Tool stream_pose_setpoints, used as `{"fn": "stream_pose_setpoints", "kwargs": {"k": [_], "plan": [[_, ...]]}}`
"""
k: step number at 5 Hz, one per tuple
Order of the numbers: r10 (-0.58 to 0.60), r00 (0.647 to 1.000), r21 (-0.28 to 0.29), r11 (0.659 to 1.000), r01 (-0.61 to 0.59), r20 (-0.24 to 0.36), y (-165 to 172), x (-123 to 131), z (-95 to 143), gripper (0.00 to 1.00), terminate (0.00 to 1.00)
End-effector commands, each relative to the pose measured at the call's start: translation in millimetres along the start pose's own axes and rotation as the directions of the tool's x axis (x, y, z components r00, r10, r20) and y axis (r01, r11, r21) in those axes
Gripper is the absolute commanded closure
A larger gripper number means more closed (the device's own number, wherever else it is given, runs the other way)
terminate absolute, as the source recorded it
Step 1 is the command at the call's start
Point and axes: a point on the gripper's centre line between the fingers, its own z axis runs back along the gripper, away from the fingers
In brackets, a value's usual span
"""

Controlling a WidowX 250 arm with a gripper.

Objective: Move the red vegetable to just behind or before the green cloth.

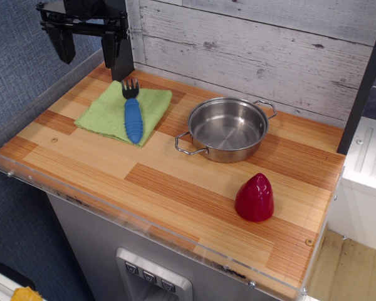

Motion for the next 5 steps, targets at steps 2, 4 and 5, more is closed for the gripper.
{"fn": "stream_pose_setpoints", "kwargs": {"k": [2,4,5], "plan": [[-0.017,1.0,0.003,1.0,0.017,-0.002,-8,0,4,0.0,0.0],[-0.087,0.996,0.0,0.996,0.087,0.022,-32,-14,21,0.0,0.0],[-0.153,0.988,0.018,0.988,0.153,0.017,-60,-30,31,0.0,0.0]]}}
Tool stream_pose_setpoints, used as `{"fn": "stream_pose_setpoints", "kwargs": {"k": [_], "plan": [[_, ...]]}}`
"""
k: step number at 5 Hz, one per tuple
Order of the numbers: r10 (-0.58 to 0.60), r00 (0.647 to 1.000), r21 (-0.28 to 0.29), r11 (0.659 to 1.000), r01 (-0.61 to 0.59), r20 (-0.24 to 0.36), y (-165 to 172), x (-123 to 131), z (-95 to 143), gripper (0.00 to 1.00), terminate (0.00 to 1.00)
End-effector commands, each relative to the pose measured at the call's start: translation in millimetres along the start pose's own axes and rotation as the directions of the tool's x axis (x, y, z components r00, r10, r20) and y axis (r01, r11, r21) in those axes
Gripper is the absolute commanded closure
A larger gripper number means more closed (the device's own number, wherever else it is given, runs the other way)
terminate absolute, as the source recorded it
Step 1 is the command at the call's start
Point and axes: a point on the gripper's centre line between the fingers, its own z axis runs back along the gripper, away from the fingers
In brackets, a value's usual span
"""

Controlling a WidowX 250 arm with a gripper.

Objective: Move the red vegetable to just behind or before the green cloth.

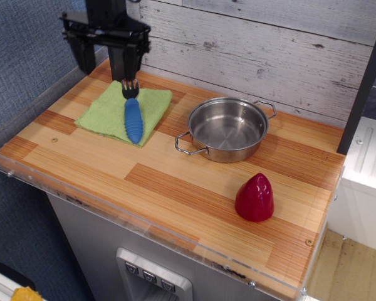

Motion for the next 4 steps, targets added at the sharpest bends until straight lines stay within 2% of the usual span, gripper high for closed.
{"fn": "stream_pose_setpoints", "kwargs": {"k": [1,2,3,4], "plan": [[-0.125,0.99,0.014,0.992,0.125,0.057,-49,-27,32,0.0,0.0],[-0.223,0.973,-0.001,0.975,0.224,0.063,-84,-48,36,0.0,0.0],[-0.32,0.945,-0.049,0.945,0.324,0.07,-120,-72,40,0.0,0.0],[-0.384,0.921,-0.057,0.92,0.387,0.059,-142,-90,36,0.0,0.0]]}}
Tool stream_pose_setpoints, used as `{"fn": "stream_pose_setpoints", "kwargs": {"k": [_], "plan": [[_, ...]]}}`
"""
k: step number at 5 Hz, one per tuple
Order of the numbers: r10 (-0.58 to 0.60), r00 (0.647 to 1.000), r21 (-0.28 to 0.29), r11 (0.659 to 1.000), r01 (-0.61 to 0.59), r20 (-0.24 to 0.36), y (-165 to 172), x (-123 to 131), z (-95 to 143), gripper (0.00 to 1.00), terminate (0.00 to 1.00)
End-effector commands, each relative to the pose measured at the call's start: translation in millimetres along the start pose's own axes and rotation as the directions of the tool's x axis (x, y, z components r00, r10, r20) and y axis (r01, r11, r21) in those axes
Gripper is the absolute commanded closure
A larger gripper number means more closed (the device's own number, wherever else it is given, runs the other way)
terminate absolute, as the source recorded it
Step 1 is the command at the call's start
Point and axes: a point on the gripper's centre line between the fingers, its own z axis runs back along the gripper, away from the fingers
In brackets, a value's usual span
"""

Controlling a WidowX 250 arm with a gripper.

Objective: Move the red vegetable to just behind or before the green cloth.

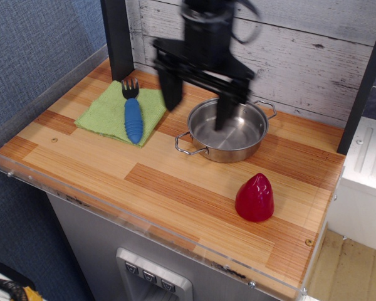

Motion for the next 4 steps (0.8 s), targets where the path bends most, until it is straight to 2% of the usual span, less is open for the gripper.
{"fn": "stream_pose_setpoints", "kwargs": {"k": [1,2,4], "plan": [[-0.069,0.997,-0.044,0.997,0.07,0.017,-30,-16,0,0.0,0.0],[-0.107,0.994,-0.074,0.991,0.108,0.018,-46,-19,-18,0.0,0.0],[-0.115,0.993,-0.089,0.989,0.117,0.029,-64,-12,-41,0.0,0.0]]}}
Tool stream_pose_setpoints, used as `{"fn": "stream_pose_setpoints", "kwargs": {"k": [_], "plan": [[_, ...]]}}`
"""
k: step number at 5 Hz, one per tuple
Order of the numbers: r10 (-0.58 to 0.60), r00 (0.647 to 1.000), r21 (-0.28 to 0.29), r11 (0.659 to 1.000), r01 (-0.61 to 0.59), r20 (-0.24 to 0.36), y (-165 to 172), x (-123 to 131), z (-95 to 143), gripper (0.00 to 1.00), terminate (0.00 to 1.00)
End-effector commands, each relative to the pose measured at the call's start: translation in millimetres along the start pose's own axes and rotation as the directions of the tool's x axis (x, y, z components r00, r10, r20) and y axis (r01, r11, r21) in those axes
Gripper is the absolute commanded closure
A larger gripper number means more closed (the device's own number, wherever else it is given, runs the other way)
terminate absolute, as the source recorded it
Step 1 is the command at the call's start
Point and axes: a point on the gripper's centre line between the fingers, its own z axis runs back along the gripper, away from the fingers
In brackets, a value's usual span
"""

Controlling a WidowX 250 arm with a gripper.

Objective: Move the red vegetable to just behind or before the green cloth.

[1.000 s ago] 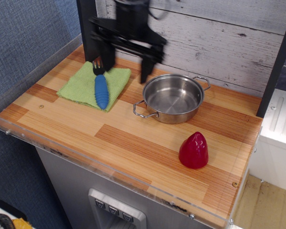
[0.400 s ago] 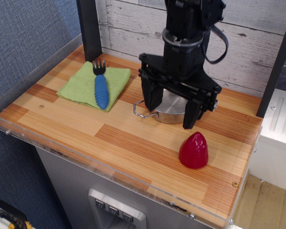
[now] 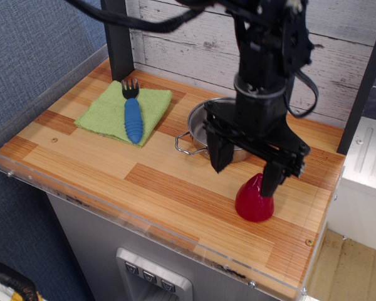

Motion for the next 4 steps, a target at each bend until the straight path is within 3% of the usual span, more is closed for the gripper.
{"fn": "stream_pose_setpoints", "kwargs": {"k": [1,2,4], "plan": [[-0.007,0.998,0.005,1.0,0.006,0.056,-5,5,-12,0.0,0.0],[0.004,0.997,0.016,1.0,-0.006,0.075,-7,10,-21,0.0,0.0],[0.006,0.999,0.007,1.0,-0.007,0.034,-3,14,-40,0.0,0.0]]}}
